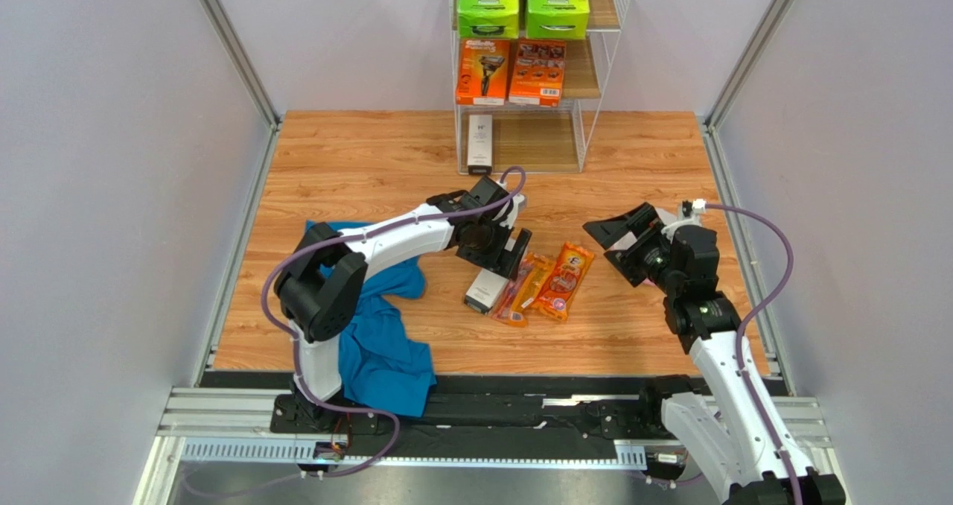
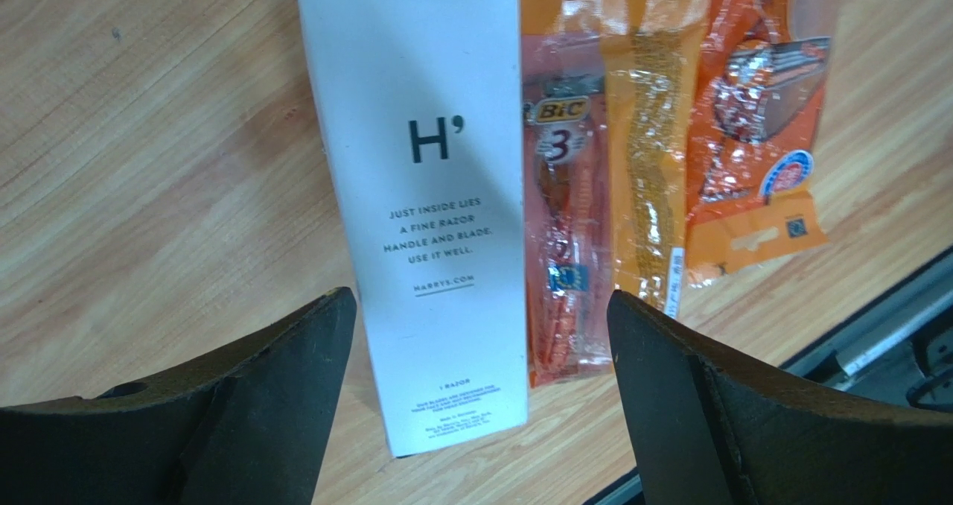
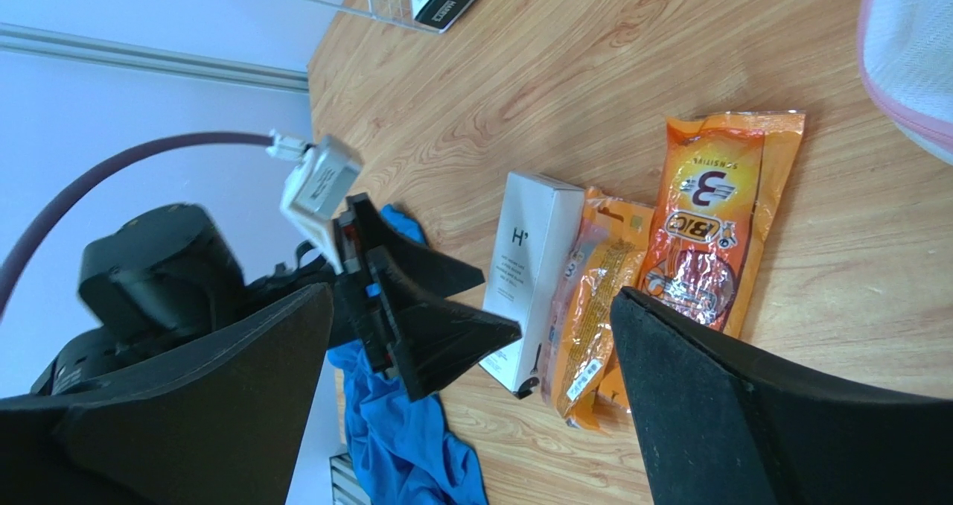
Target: Place and organize the shaving razors onto the shelf
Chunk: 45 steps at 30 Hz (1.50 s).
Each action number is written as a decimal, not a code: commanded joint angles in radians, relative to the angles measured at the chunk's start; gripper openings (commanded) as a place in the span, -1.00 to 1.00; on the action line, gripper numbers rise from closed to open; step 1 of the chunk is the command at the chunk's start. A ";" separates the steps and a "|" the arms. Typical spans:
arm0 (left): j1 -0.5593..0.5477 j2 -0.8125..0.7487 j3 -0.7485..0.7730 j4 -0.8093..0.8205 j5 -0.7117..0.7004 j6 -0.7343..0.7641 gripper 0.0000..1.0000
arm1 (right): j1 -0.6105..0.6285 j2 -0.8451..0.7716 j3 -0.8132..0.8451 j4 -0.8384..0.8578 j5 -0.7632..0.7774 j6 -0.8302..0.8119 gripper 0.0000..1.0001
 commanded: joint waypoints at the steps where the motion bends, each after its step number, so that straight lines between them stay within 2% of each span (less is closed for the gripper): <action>1: 0.001 0.050 0.086 -0.017 -0.051 -0.016 0.84 | 0.008 -0.012 -0.024 -0.033 -0.045 0.006 1.00; 9: 0.001 0.176 0.192 -0.086 -0.086 -0.022 0.79 | 0.013 -0.060 -0.089 -0.054 -0.081 0.011 1.00; 15: 0.001 0.229 0.257 -0.135 -0.103 -0.028 0.65 | 0.014 -0.075 -0.106 -0.065 -0.106 0.011 1.00; 18: 0.001 0.245 0.274 -0.145 -0.097 -0.024 0.48 | 0.014 -0.065 -0.093 -0.077 -0.115 -0.003 1.00; 21: 0.003 0.237 0.275 -0.145 -0.098 -0.027 0.09 | 0.020 -0.051 -0.074 -0.088 -0.129 -0.026 1.00; 22: 0.003 0.231 0.269 -0.145 -0.098 -0.030 -0.12 | 0.026 -0.039 -0.069 -0.089 -0.127 -0.029 1.00; 26: 0.015 0.158 0.206 -0.109 -0.098 -0.050 -0.38 | 0.069 -0.015 -0.049 -0.083 -0.102 -0.049 1.00; 33: 0.065 -0.022 0.152 -0.089 -0.045 -0.099 -0.70 | 0.239 0.043 -0.044 0.024 -0.029 -0.011 1.00; 38: 0.087 -0.096 0.162 -0.094 0.009 -0.146 -0.71 | 0.373 0.121 -0.023 0.130 0.015 0.014 1.00; 45: 0.113 -0.163 0.134 -0.025 0.115 -0.235 -0.74 | 0.445 0.181 -0.034 0.351 0.021 0.081 1.00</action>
